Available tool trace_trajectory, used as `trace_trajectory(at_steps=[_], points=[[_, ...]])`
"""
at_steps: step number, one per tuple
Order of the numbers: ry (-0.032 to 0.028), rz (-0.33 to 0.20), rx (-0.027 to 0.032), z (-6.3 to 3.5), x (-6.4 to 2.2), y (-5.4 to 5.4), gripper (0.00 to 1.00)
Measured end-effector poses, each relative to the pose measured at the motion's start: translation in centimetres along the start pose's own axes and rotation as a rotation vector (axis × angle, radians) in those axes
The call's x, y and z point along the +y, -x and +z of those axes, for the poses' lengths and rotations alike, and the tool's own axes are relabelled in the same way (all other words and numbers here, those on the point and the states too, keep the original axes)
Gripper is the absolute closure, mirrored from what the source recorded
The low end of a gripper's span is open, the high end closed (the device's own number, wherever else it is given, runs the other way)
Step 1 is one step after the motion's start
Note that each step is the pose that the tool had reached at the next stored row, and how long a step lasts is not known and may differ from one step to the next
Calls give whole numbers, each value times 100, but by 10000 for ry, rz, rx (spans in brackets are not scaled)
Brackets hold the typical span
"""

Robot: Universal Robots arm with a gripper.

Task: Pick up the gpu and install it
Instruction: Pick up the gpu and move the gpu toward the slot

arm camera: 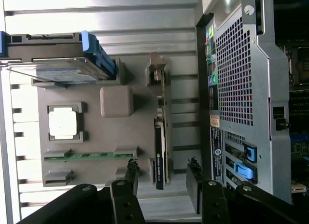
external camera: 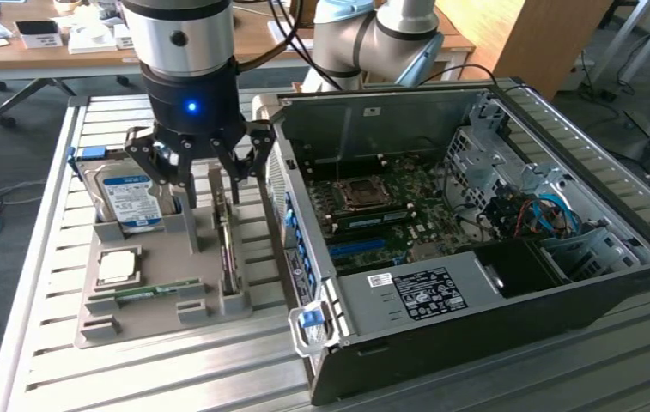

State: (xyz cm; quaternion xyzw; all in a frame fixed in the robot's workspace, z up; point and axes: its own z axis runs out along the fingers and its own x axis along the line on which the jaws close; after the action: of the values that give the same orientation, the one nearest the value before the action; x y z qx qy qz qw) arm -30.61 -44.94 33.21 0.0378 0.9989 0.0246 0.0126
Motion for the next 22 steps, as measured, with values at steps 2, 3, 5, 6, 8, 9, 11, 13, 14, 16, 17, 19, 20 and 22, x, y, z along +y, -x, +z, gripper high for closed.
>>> trace_trajectory(at_steps=[2,3,5,6,8,9,11,13,14,16,17,19,20,22], points=[[0,0,0,27,-1,-1,47],[0,0,1,38,-2,-1,47],[0,0,0,57,-3,-1,47],[0,0,1,66,-3,-2,47],[-1,1,1,77,-4,-2,47],[-2,0,2,77,-4,-2,47],[-2,0,2,77,-4,-2,47],[-1,1,1,78,-4,-2,47],[0,0,0,78,-4,-2,47],[0,0,1,79,-4,-2,47],[2,0,-2,84,-4,-2,47],[1,0,-1,93,-4,-2,47],[0,0,0,98,-5,-2,47],[0,0,-1,111,-5,-3,47]])
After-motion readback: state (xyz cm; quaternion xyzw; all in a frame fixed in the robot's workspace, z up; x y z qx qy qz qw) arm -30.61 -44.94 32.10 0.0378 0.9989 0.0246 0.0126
